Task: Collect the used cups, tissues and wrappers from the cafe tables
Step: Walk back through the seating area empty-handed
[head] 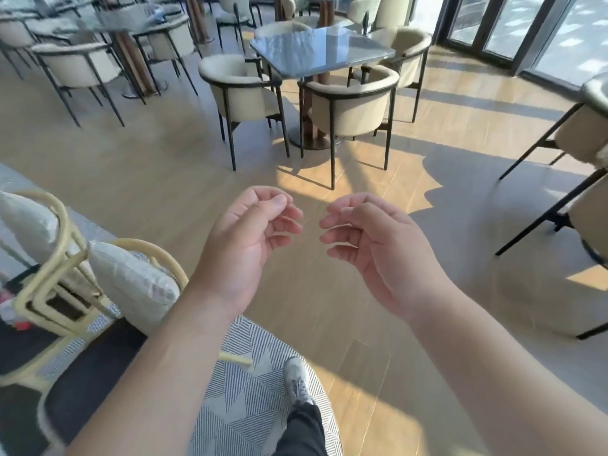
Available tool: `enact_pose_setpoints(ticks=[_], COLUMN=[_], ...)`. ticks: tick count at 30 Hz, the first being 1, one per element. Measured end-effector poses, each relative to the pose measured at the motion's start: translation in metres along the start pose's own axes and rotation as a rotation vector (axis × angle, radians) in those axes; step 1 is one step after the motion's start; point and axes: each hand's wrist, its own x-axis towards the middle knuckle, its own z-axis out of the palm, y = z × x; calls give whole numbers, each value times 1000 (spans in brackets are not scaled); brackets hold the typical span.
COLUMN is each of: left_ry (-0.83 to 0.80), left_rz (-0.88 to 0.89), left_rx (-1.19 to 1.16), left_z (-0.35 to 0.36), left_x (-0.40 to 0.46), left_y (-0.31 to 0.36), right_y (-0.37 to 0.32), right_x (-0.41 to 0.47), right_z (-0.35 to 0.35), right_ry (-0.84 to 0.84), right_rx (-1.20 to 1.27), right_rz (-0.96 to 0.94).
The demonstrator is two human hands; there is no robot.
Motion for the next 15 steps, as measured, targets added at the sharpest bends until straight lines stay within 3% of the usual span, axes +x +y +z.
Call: enact_pose_setpoints(ticks=[8, 15], left_ry=[55, 66], left_rz=[-25, 47], left_rx=[-31, 7], left_z=[-75, -125], left_x=[166, 267], left_y=[8, 39], right_y=[-9, -23], right_x=[184, 300], right_z=[43, 91], right_ry=[14, -84], right_rx=[-71, -75], right_rz=[56, 18])
